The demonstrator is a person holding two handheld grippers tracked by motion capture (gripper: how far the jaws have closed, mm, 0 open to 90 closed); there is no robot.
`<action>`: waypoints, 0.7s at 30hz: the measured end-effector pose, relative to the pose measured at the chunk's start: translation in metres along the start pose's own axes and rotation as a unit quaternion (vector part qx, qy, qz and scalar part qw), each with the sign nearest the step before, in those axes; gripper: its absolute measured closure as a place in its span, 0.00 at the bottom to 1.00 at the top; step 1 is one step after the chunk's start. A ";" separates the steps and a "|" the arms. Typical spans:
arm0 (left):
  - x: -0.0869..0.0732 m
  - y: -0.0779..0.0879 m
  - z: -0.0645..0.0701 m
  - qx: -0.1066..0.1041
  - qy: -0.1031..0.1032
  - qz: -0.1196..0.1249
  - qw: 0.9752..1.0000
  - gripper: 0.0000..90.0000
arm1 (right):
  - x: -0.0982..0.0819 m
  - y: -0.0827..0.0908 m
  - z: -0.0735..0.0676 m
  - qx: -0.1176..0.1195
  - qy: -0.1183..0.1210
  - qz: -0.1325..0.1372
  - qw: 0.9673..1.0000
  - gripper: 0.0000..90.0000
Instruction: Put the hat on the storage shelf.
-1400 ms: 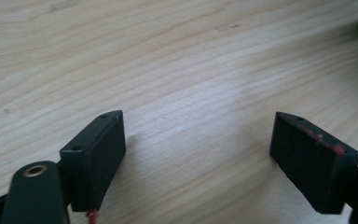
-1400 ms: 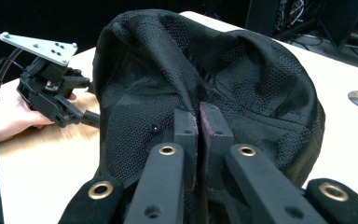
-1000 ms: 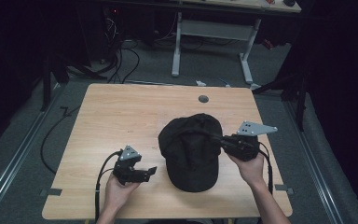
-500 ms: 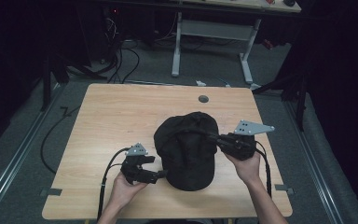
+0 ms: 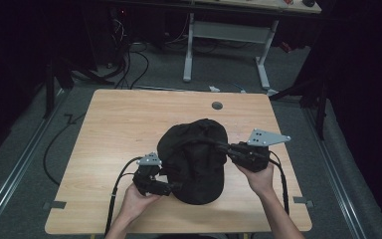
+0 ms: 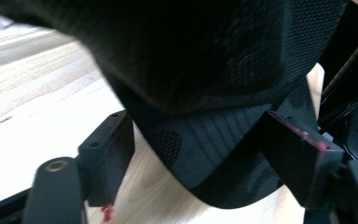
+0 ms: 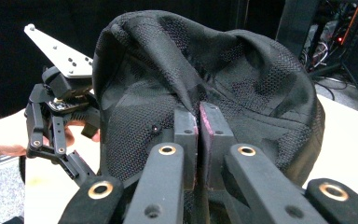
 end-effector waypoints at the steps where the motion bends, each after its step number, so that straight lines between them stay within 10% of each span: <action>1: 0.000 0.000 0.001 -0.002 0.000 0.000 1.000 0.30 | 0.000 0.000 0.000 0.000 0.000 0.000 1.000 0.97; 21: 0.000 0.013 0.013 -0.028 -0.016 -0.005 0.999 0.70 | -0.009 -0.006 0.009 -0.030 0.002 -0.011 0.999 0.96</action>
Point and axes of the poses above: each handheld gripper's, and its own axes: y roughly backward along the jaws, x roughly out of its top, z roughly to its right, the point moved 6 cm from there along -y, roughly forward along the jaws, and after that the axes turned 10 degrees about y, right-handed, at the moved point
